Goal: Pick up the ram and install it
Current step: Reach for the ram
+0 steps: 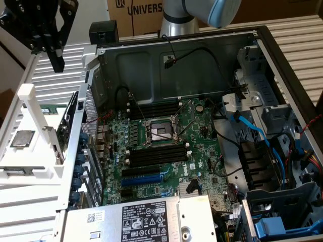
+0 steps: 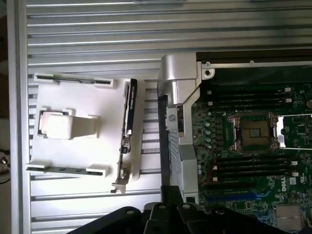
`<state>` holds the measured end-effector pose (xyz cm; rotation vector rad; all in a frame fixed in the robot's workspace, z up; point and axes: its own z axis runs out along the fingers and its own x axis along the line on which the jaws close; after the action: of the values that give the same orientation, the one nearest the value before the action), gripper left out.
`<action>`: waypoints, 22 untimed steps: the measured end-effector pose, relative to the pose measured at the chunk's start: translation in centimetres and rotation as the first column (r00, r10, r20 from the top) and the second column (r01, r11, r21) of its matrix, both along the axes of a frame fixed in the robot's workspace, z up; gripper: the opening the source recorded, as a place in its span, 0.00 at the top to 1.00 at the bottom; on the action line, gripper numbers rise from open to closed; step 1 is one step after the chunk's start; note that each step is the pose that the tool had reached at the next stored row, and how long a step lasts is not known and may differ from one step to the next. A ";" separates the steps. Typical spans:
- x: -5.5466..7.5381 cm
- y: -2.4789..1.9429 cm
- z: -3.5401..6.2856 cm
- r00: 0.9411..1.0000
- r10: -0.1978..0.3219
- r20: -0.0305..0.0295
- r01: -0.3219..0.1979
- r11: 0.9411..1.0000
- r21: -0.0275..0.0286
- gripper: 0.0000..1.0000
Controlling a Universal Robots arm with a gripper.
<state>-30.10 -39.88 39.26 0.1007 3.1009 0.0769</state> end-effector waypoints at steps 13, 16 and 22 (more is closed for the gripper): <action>-5.1 0.01 -0.51 0.999 0.008 -0.042 -0.008 1.000 0.000 0.90; -6.6 0.06 -0.91 0.999 0.009 -0.043 -0.009 1.000 0.000 0.90; -10.4 0.87 -1.69 0.999 0.009 -0.043 -0.009 1.000 -0.019 0.90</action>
<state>-40.45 -39.01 37.57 0.0889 3.1448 0.0459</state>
